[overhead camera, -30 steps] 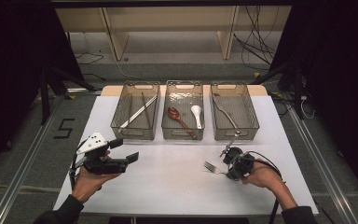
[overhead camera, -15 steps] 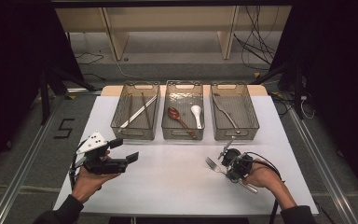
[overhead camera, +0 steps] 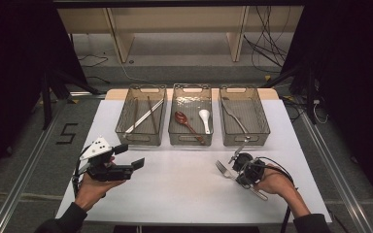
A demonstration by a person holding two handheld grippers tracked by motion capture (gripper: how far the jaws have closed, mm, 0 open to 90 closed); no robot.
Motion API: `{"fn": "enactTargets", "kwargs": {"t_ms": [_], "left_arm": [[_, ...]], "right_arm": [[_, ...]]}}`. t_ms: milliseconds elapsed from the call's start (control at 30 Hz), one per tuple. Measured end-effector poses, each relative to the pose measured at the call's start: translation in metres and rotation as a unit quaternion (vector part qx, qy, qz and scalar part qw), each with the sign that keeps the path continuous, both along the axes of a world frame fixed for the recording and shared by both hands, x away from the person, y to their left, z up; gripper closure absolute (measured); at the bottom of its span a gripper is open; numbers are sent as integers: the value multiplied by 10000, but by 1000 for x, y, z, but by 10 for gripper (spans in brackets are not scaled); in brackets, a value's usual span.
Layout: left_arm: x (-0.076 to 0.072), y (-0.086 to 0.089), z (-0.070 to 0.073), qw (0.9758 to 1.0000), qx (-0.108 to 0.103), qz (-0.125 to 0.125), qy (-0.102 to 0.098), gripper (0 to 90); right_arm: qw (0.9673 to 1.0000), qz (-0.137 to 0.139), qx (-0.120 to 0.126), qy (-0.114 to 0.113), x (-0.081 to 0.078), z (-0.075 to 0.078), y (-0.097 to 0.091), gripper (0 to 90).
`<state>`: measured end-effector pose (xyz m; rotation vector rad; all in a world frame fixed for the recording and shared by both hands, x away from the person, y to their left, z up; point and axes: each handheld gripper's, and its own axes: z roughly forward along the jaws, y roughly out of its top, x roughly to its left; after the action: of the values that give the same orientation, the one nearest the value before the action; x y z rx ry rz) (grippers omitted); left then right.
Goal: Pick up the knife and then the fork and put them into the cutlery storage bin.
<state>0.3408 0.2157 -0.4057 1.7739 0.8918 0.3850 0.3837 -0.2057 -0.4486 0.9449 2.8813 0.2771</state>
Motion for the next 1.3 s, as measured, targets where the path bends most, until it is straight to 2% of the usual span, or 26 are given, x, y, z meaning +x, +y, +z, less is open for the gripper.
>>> {"fn": "enactTargets", "kwargs": {"t_ms": [567, 867, 1300], "left_arm": [[0, 0, 0, 10000, -11, 6, 0, 155], [0, 0, 0, 10000, -7, 10, 4, 155], [0, 0, 0, 10000, -15, 14, 9, 155]], "right_arm": [[9977, -291, 583, -180, 4, 15, -12, 856], [9939, -408, 1006, -195, 6, 22, -19, 857], [9908, -533, 1235, -173, 7, 26, -24, 857]]}}
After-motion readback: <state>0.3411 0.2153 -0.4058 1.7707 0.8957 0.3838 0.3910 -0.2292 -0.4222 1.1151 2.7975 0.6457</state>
